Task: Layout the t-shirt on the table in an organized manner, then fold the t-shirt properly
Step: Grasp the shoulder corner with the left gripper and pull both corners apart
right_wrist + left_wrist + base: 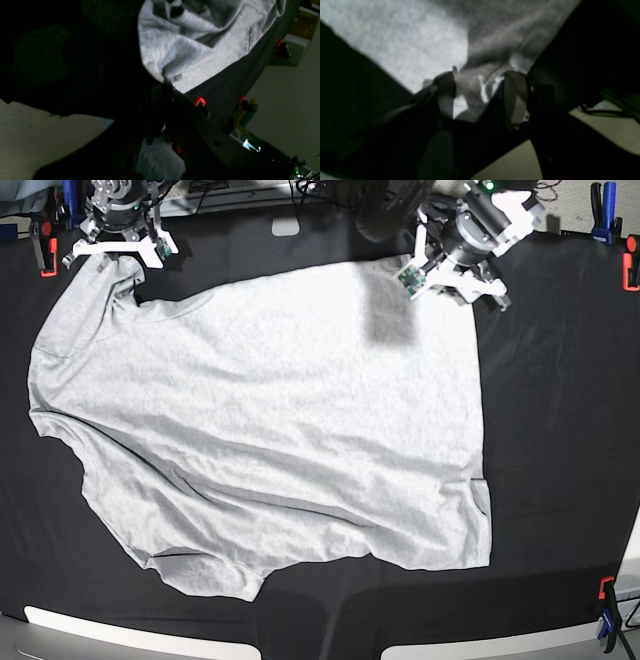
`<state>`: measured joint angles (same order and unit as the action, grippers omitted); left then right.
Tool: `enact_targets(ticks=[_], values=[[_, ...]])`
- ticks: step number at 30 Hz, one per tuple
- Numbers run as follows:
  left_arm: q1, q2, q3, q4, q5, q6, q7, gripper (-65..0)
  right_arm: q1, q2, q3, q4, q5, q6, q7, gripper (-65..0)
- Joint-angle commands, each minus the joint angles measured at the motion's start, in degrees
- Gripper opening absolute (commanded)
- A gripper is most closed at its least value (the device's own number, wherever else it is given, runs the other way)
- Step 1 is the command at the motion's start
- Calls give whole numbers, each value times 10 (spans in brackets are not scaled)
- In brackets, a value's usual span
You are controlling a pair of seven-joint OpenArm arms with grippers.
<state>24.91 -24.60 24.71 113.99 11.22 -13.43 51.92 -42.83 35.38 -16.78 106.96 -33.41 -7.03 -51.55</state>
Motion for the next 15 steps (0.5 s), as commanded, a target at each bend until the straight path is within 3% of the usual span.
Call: enact_targets(ticks=[1,9,12,15], values=[[0,-2,-1,-2,3,12,-8,-354,-2,7,3,7,-10,-3,-2,-650],[0,-2,-1,-17,8,23,80,-387,-2,7,3,8,-15,-2,-6,-650],[0,-2,-1,-17,7,23,122,-490,-2,7,3,8,-45,-3,-6,-650],[0,-2,-1,-17,8,23,132,-648,-2,8,2,9,-82,-2,-22,-650]])
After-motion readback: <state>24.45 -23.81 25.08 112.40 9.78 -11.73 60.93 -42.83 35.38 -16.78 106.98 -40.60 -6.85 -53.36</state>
